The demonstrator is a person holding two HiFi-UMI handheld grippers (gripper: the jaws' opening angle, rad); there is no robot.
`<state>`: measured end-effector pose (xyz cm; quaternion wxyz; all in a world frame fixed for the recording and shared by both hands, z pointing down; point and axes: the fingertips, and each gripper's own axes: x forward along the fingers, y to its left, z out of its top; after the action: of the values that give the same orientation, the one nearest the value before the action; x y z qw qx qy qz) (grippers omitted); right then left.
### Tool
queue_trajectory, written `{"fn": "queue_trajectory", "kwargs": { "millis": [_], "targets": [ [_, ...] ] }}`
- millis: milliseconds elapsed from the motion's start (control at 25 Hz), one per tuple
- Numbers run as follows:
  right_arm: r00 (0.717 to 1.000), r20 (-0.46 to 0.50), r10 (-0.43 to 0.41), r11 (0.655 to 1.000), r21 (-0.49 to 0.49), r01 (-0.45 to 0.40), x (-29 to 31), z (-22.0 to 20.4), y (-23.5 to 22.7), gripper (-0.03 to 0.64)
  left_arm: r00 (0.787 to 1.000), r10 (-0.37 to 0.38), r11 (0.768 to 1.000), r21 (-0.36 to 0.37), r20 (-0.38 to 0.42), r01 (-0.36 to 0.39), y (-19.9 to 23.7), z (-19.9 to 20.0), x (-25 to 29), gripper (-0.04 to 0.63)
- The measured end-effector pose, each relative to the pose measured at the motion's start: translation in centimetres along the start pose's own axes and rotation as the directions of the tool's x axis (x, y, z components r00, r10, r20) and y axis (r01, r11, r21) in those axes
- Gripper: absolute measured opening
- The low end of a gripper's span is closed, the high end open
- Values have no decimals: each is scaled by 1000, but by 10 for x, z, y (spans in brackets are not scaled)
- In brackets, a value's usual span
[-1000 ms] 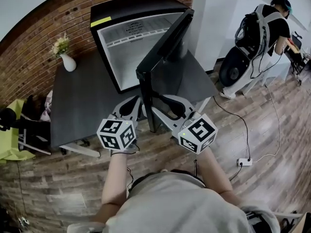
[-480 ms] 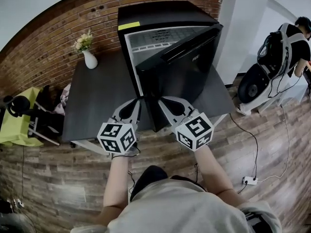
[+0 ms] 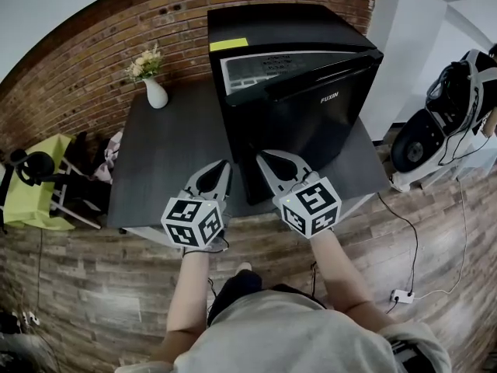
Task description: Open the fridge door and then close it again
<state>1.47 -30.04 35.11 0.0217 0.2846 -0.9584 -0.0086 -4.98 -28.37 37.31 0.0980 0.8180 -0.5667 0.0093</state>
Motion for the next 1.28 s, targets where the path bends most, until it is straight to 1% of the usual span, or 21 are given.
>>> {"fn": "queue_trajectory", "kwargs": {
  "millis": [160, 360, 640, 1000, 1280],
  "targets": [
    [1000, 4, -31, 999, 15, 30, 17, 1, -5, 0, 1000, -20, 1000, -4, -5, 20, 12, 4, 7, 8],
    [997, -2, -77, 997, 28, 77, 39, 1, -11, 0, 998, -49, 999, -1, -35, 48, 28, 0, 19, 8],
    [993, 17, -120, 991, 53, 119, 65, 2, -25, -1, 997, -71, 997, 4, -31, 71, 51, 6, 36, 8],
    [987, 3, -162, 985, 58, 162, 95, 0, -43, -2, 994, -102, 995, -3, -24, 102, 75, 13, 61, 8],
    [983, -12, -183, 981, 59, 183, 107, -8, -55, -2, 991, -126, 992, -19, -38, 125, 83, 6, 78, 8]
  ]
}}
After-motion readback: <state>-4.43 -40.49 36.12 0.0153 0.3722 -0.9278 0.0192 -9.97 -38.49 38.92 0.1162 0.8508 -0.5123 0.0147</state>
